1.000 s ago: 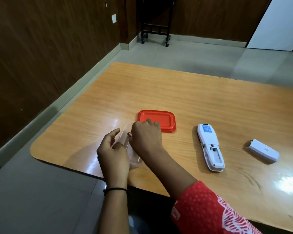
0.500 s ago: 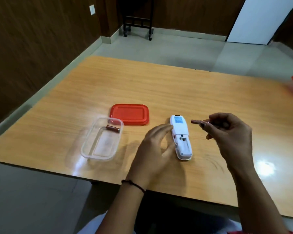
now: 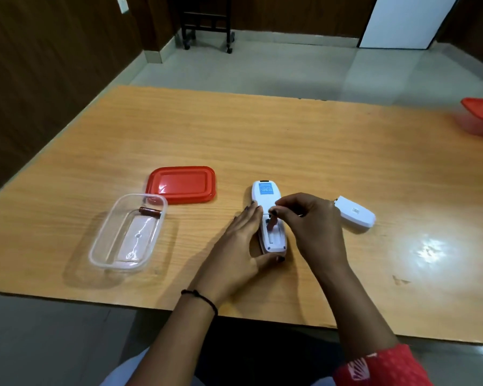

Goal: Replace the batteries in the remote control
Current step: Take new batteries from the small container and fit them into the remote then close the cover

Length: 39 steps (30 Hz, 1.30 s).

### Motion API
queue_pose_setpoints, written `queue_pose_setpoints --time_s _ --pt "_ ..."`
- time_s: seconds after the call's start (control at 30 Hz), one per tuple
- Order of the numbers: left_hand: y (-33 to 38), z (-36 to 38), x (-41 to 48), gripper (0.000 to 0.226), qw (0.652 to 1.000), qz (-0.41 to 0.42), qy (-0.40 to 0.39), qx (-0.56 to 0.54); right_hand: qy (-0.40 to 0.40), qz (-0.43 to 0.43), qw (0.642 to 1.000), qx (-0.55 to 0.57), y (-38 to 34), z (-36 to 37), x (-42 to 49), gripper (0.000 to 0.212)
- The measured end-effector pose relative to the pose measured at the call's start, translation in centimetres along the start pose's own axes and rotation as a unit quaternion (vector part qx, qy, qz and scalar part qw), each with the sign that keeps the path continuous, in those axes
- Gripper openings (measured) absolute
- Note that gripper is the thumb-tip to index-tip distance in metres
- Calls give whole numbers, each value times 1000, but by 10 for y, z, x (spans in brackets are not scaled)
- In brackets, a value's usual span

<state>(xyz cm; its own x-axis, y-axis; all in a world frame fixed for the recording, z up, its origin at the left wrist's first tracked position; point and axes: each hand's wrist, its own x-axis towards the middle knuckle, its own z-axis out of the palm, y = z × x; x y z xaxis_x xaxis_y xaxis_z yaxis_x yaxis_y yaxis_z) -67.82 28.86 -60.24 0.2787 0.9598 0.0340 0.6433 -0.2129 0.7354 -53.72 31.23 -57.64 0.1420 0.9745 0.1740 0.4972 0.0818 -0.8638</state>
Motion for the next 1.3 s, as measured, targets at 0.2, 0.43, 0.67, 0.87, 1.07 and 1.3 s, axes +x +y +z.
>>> queue_pose_setpoints --time_s 0.2,0.43,0.67,0.87,1.07,1.3 --pt "-1 1 1 85 1000 5 18 -19 -17 -28 994 -100 9 16 -4 7" --pt "-4 0 1 77 999 -10 22 -44 -4 -93 949 -300 1 21 -34 46" --pt "0 0 -1 77 999 -12 21 -40 -45 -52 964 -257 8 16 -36 57" --pt "2 -12 -6 86 998 -3 29 -50 65 9 996 68 13 0 -26 34" --pt "-14 -69 -32 38 940 -10 341 -25 54 -67 994 65 -24 34 -34 17" --pt "-73 -117 -69 33 855 -299 418 -73 -116 -192 972 -71 -87 121 -36 23"
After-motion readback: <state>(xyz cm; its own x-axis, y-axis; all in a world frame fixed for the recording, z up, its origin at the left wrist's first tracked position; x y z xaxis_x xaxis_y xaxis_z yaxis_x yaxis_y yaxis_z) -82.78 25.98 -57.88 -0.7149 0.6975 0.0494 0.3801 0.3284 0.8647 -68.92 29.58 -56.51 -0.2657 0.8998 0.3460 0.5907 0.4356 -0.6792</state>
